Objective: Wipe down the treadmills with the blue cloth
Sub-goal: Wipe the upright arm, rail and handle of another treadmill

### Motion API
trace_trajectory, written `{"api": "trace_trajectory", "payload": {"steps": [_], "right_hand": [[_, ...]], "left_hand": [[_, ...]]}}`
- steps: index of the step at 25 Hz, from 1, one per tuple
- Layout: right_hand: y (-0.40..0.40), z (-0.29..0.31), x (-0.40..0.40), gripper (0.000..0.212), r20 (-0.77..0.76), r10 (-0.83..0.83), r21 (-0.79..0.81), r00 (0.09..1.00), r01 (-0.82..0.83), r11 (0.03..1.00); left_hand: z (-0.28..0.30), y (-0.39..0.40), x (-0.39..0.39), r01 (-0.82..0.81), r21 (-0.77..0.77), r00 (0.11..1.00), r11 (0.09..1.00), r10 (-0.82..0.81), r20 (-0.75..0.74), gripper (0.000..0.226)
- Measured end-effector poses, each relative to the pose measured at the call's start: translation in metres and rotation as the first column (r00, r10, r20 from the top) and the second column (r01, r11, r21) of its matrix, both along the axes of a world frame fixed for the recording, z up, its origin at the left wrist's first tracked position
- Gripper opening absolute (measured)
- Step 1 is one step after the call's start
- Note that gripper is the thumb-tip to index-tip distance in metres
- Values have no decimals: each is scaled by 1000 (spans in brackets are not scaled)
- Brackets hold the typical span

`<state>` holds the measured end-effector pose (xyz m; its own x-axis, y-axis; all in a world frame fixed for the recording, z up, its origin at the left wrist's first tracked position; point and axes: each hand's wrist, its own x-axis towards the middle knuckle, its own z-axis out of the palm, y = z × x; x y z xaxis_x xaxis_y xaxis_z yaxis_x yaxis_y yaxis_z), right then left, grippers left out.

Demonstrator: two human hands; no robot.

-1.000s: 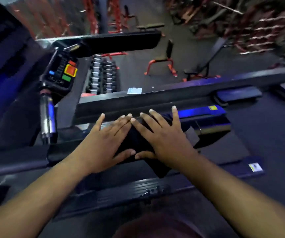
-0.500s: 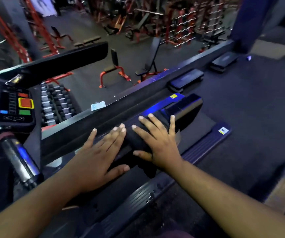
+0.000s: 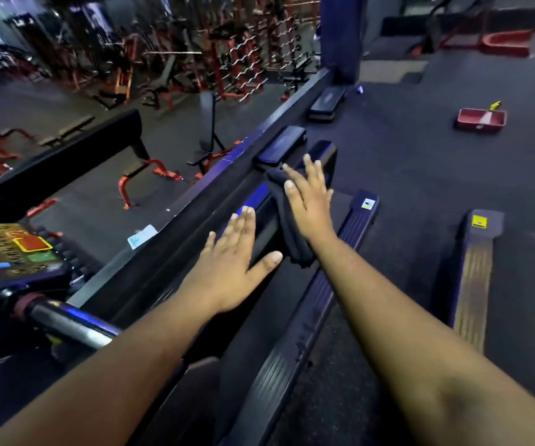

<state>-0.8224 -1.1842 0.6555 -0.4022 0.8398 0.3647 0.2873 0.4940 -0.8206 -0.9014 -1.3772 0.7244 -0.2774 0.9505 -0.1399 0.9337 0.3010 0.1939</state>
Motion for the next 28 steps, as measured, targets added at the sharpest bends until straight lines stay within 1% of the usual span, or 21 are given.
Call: {"api": "trace_trajectory", "payload": {"steps": [1,2,3,5,6,8,10,12,13,14,15,16,17,18,19,20,21,23,25,27,28], "right_hand": [[-7,2,-6,56,-121,-48,-131,991,32,991],[-26,-3,-11,60,-214,-72,-193,974,30,981],[-51,-12,-13,64,-271,-71,-211,960,13,977],[-105,-28,-11,68,-283,-21,-203,959,-38,978],[-113,-31,-10,67,-270,-3,-206,963,-55,977],[-78,-25,-15,63,-287,-14,-197,958,-45,979],[-18,-9,-18,56,-298,-86,-233,951,15,972],[21,8,-17,53,-294,-212,-382,932,89,920],[19,11,-19,54,-281,-278,-463,919,124,878],[4,12,-20,56,-299,-327,-508,897,141,850],[-20,7,-20,60,-347,-333,-510,877,121,851],[-52,0,-17,65,-394,-278,-473,876,66,878],[-81,-11,-13,69,-418,-173,-402,892,-11,915],[-104,-24,-7,70,-417,-55,-319,907,-90,943],[-116,-36,-2,70,-389,22,-260,921,-132,957],[-118,-45,-1,70,-354,48,-234,934,-138,963],[-116,-44,-1,68,-339,51,-238,939,-138,961],[-106,-33,-4,62,-369,34,-228,929,-125,966],[-71,-22,-8,57,-361,-25,-157,932,-34,987],[-9,-5,-12,51,-256,-62,-107,965,35,994],[17,8,-13,47,-185,-79,-125,980,56,991]], "left_hand": [[0,0,0,-5,1,1000,1000,5,7,91],[0,1,0,-10,0,1000,1000,10,11,92],[-1,2,-1,-9,3,1000,1000,9,2,94],[-2,1,-2,-1,2,1000,1000,1,-15,99],[-3,0,-2,-1,2,1000,1000,1,-19,102],[-3,0,-2,-3,1,999,1000,3,-50,104],[-4,3,-1,-10,-1,997,1000,10,-73,101],[-4,4,0,-8,1,997,1000,8,-79,99],[-4,2,1,-6,0,997,1000,6,-81,98],[-4,2,1,-4,-1,996,1000,4,-84,98],[-4,1,1,-6,-5,997,1000,6,-82,98],[-4,1,1,-10,-8,997,1000,10,-73,98],[-4,0,1,-11,-7,998,1000,11,-62,99],[-3,1,1,-9,-2,999,1000,8,-51,100],[-2,1,1,-7,5,999,1000,7,-42,102],[-2,1,0,-6,10,999,1000,6,-38,104],[-3,2,-1,-4,11,999,1000,5,-41,105],[-4,1,-1,0,11,998,1000,1,-64,104],[-5,2,0,-3,7,996,1000,4,-86,102],[-5,4,0,-10,-13,995,1000,9,-102,100],[-5,3,0,-9,-23,994,1000,6,-110,99]]}}
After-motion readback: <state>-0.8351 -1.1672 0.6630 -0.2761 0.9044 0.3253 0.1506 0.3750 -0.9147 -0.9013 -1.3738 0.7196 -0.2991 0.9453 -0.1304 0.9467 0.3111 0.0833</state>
